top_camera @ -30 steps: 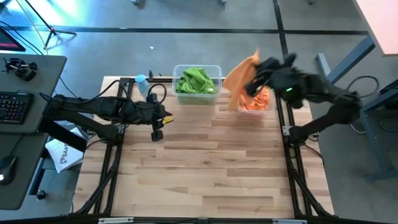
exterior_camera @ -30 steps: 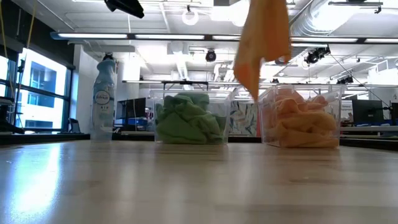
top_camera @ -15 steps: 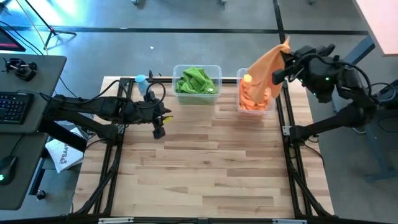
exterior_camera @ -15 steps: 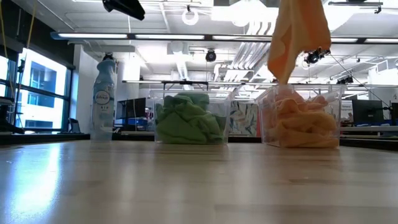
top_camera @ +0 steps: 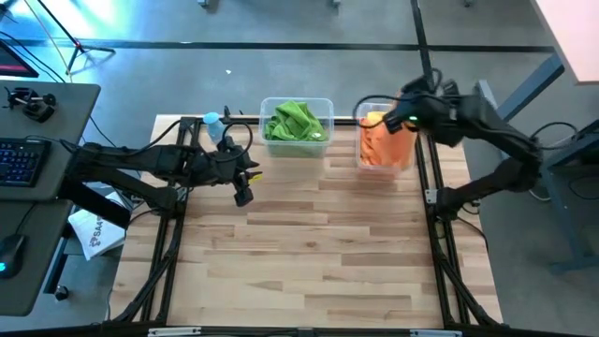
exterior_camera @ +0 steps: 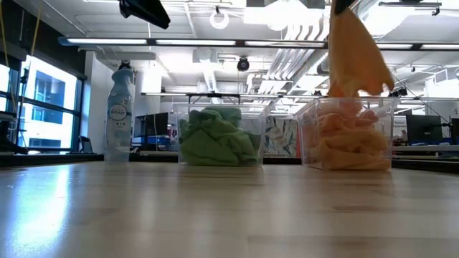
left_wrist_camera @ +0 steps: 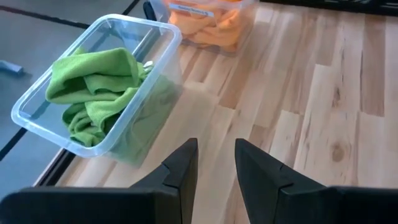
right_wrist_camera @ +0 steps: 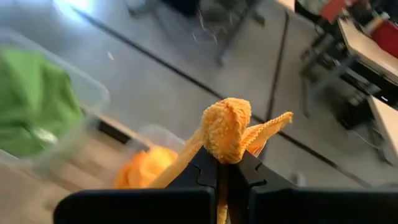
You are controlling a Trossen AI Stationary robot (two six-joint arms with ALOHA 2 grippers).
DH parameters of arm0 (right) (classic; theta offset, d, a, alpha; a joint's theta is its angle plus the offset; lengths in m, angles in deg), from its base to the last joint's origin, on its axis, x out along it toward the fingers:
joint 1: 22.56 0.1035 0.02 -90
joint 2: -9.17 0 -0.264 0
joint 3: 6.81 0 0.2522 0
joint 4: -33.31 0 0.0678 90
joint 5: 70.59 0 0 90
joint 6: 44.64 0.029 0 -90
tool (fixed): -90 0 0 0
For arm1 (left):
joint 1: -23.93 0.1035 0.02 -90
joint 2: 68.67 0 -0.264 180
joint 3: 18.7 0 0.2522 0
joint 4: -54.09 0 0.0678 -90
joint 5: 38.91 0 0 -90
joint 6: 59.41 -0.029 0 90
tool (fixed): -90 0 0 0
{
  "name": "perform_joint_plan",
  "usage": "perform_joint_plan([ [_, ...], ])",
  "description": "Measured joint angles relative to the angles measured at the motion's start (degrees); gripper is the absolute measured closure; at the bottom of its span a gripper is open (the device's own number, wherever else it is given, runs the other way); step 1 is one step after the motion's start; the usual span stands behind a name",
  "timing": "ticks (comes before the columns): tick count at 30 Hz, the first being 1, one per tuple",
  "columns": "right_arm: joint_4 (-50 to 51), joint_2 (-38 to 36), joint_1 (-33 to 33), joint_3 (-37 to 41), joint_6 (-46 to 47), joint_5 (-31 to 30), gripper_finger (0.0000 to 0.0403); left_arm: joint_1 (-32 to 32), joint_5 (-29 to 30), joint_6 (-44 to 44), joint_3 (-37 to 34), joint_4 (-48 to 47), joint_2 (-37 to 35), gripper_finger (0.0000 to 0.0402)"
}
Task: Sort microfiber towel by color & place in baskets
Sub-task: Put the yellow towel into the right transparent bin
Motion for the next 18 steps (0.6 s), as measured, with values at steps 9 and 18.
perform_joint_plan([
  [9, -1.2, 8.2, -4.6, 0.0, -1.5, 6.1, 0.0403, 0.0, -0.6, 1.5, 0.0, -0.5, 1.9, 0.0308],
  [18, -16.0, -1.2, -8.5, 17.4, -1.7, 15.8, 0.0403, -0.1, -0.7, 3.0, 0.0, -1.5, 2.0, 0.0308],
])
